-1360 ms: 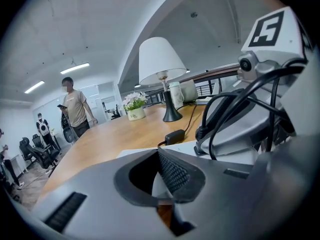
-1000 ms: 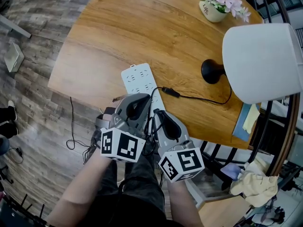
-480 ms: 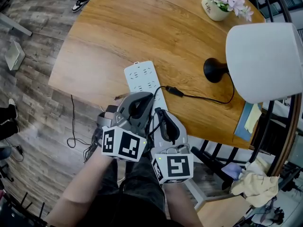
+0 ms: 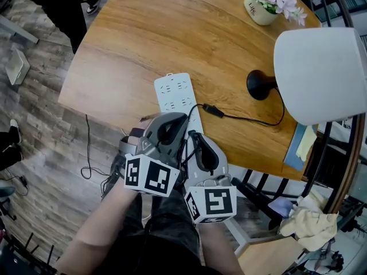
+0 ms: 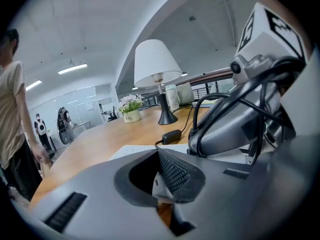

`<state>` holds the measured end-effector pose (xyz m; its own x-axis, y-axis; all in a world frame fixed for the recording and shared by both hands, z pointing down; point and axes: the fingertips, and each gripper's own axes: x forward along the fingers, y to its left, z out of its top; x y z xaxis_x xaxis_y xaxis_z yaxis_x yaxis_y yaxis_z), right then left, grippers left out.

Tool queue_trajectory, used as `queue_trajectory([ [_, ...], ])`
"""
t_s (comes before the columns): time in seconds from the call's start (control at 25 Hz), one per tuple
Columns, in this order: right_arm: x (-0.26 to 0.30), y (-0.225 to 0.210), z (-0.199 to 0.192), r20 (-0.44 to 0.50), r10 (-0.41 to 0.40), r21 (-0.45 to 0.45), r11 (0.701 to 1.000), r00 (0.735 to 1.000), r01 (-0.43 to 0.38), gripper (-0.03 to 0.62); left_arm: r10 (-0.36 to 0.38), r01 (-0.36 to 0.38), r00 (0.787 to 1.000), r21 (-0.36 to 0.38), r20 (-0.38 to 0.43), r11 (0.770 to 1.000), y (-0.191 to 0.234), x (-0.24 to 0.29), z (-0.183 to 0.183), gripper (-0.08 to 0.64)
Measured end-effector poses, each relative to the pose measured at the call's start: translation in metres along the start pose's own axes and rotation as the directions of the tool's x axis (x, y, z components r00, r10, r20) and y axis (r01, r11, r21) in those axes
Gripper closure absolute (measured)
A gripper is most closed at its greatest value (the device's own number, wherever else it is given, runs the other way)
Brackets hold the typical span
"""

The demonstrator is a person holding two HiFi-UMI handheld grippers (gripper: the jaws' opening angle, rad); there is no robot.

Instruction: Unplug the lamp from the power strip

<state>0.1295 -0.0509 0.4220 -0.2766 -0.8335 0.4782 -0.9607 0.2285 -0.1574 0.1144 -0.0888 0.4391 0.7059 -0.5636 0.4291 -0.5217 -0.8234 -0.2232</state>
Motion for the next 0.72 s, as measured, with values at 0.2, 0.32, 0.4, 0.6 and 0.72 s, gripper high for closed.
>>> queue_trajectory([
  [0.2,0.002,0.010,0.003,-0.008,-0.036,-0.234,0.972,0.999,0.033,0.528,0.000,0.000,1.000,0.003,0.009,1.000,0.001,-0.001,-0.001,0.566],
  [0.32,0.001,0.005,0.001,0.016,-0.011,-0.078,0.997,1.000,0.012,0.528,-0.003,0.003,1.000,-0.004,0.013,1.000,0.001,0.000,-0.001,0.566],
  [0.4,-0.001,-0.002,0.001,0.042,0.001,0.103,0.995,0.999,-0.006,0.526,-0.005,0.005,1.000,-0.006,0.013,1.000,0.000,0.000,-0.001,0.566],
  [0.6,-0.001,-0.006,0.001,0.031,-0.007,0.202,0.979,0.999,0.001,0.526,-0.014,0.013,1.000,0.004,0.013,1.000,-0.001,0.001,0.001,0.566],
  [0.72,0.000,0.004,0.003,-0.010,-0.051,-0.082,0.995,0.999,0.050,0.528,-0.016,0.016,1.000,0.007,0.021,1.000,-0.002,0.002,0.002,0.566],
])
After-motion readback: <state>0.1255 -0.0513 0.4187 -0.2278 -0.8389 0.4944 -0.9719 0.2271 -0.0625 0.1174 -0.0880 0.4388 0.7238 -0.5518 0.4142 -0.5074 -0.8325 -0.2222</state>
